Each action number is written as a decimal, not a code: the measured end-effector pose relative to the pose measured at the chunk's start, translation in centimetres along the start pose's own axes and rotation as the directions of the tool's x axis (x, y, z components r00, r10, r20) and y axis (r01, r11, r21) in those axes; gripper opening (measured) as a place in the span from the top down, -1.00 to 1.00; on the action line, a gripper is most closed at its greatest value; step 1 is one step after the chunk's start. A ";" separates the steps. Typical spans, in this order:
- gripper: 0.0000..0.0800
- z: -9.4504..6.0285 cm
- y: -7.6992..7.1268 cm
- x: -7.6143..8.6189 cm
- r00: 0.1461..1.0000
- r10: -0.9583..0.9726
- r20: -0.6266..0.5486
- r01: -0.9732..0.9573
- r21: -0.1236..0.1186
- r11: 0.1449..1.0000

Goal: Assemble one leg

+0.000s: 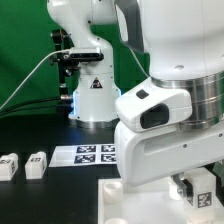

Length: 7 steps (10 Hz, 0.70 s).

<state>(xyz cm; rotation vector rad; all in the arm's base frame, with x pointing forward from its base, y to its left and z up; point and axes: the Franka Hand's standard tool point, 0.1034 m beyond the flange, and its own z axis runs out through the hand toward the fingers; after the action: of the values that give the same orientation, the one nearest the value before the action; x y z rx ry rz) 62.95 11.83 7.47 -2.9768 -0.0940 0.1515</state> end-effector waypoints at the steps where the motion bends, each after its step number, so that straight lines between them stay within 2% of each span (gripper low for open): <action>1: 0.25 0.1 0.1 0.1 0.993 0.119 -0.002 -0.119 0.004 0.993; 2: 0.25 0.1 0.1 0.2 0.946 0.323 -0.005 -0.323 0.009 0.946; 3: 0.25 0.1 0.1 0.2 0.897 0.442 -0.008 -0.442 0.013 0.897; 5: 0.25 0.1 0.2 0.7 0.678 0.735 -0.003 -0.734 0.059 0.676; 6: 0.25 0.2 0.2 0.7 0.532 0.846 0.026 -0.845 0.075 0.529; 7: 0.25 0.2 0.1 0.7 0.480 0.877 0.030 -0.876 0.073 0.477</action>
Offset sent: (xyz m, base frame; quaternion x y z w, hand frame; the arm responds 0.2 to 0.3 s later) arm -0.0005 0.0032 -0.0017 0.0350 0.0115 0.4553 0.8896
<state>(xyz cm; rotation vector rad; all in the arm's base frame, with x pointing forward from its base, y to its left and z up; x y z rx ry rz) 63.60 11.85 7.22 -2.5941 1.4433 0.2382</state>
